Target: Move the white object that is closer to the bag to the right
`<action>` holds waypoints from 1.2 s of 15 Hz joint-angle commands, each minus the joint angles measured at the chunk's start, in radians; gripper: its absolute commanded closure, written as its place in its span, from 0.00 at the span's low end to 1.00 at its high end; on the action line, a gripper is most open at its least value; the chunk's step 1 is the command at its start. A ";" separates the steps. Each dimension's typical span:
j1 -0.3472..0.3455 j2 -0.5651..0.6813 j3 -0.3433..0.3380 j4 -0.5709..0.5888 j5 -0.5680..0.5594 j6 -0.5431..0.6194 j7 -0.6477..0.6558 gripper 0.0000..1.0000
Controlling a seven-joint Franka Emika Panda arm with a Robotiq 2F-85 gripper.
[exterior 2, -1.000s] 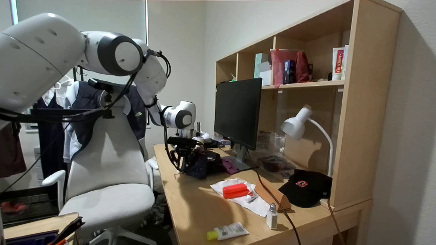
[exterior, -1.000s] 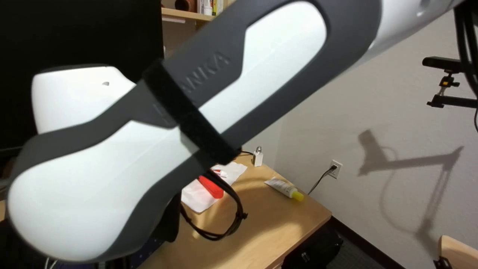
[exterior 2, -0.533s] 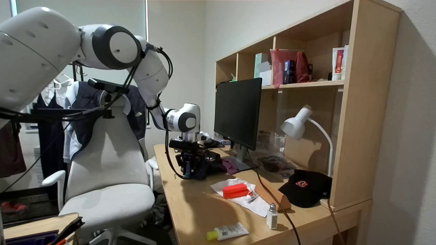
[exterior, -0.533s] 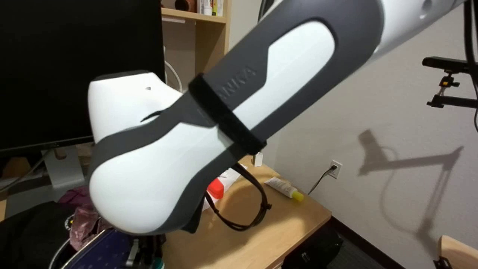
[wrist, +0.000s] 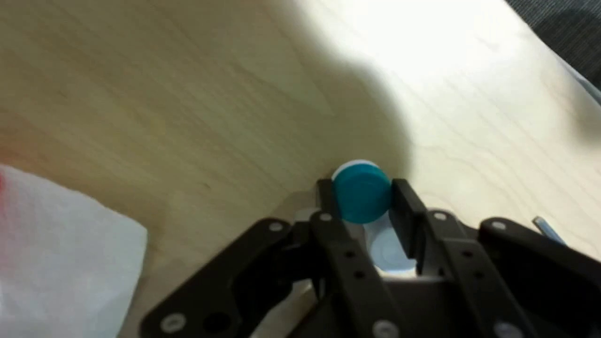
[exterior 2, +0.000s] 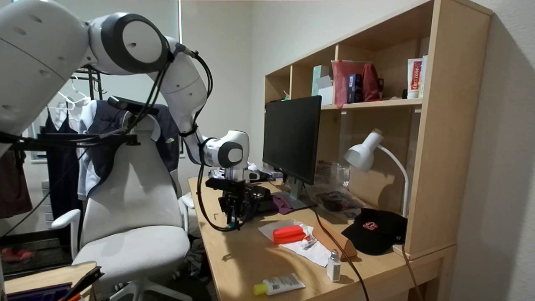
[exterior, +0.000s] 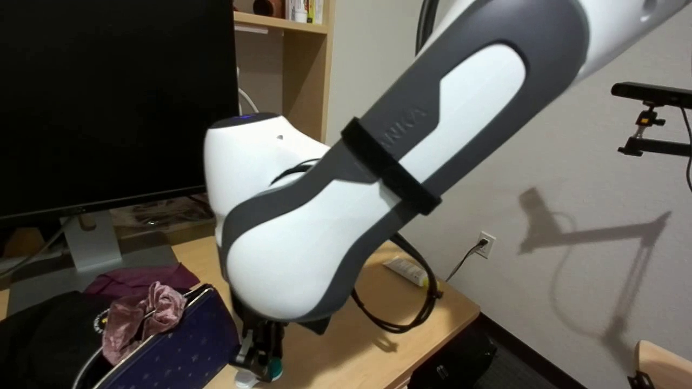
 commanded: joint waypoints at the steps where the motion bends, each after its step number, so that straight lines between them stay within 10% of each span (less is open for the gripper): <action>1: -0.035 -0.105 -0.002 -0.204 0.034 0.124 0.079 0.86; 9: -0.054 -0.325 -0.054 -0.573 0.075 0.382 0.266 0.86; 10: -0.042 -0.341 -0.069 -0.591 0.060 0.388 0.289 0.48; 18: -0.001 -0.352 -0.054 -0.519 -0.041 0.318 0.265 0.02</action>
